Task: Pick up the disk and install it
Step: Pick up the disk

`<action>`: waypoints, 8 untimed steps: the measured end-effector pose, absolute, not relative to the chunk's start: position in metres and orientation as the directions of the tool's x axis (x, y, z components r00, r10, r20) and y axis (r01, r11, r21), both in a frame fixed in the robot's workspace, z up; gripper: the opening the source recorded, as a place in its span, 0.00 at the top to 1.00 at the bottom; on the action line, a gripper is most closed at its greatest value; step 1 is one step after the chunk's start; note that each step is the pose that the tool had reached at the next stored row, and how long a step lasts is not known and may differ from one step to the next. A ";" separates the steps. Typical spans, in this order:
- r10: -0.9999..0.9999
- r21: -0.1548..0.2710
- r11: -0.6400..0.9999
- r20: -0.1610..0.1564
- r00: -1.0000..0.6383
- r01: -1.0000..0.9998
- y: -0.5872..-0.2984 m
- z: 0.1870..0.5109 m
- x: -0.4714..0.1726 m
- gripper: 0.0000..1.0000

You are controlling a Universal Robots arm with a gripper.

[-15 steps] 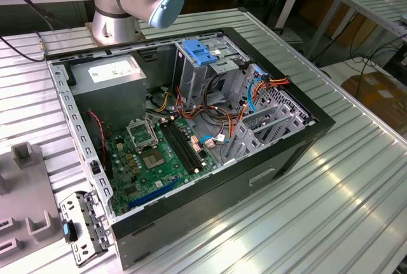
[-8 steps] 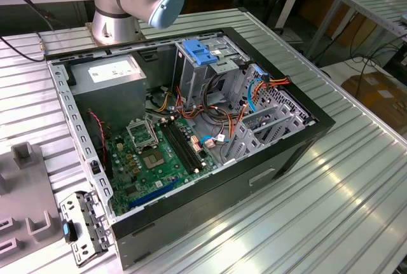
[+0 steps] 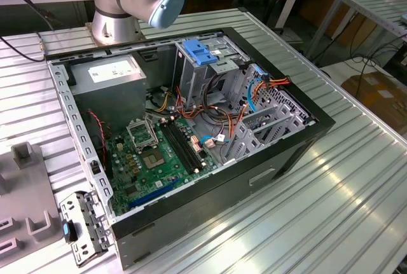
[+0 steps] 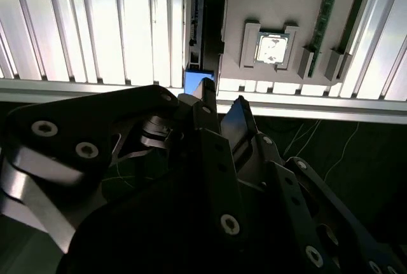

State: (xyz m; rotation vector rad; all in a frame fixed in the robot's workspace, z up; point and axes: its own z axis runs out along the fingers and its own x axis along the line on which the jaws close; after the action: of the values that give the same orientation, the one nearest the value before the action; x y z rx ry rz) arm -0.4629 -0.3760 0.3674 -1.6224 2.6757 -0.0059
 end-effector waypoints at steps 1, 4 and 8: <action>-0.887 -0.010 0.462 -0.009 -0.462 -0.887 -0.376 0.367 -0.463 0.69; -0.887 -0.010 0.462 -0.009 -0.462 -0.887 -0.376 0.367 -0.463 0.69; -0.887 -0.010 0.462 -0.009 -0.462 -0.887 -0.376 0.367 -0.463 0.69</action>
State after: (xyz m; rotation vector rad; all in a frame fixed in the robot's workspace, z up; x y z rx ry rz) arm -0.4629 -0.3760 0.3674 -1.6222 2.6754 -0.0063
